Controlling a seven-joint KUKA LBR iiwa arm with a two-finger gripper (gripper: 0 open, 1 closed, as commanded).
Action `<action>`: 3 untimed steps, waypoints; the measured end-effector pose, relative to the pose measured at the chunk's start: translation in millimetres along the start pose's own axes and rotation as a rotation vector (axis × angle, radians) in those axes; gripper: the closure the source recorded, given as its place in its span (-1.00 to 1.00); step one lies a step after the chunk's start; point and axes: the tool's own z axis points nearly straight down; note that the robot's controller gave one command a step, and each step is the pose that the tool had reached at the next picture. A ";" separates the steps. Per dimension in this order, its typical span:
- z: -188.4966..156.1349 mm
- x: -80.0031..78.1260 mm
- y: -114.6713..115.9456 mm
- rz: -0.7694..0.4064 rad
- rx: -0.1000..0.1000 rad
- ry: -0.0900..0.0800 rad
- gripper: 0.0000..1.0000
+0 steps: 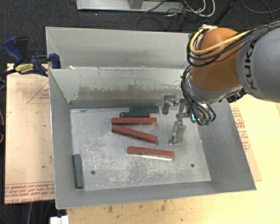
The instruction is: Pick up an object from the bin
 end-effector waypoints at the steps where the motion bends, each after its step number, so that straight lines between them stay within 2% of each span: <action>1: -4.0 -1.7 0.0 0.000 0.000 -0.008 -1.00; 2: 30.8 0.0 10.5 0.065 0.000 -0.014 -1.00; 3: 78.6 8.2 4.8 0.022 -0.001 -0.009 -1.00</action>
Offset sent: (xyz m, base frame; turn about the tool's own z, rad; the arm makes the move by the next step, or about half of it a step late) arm -0.0103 0.0381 -0.1189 0.2110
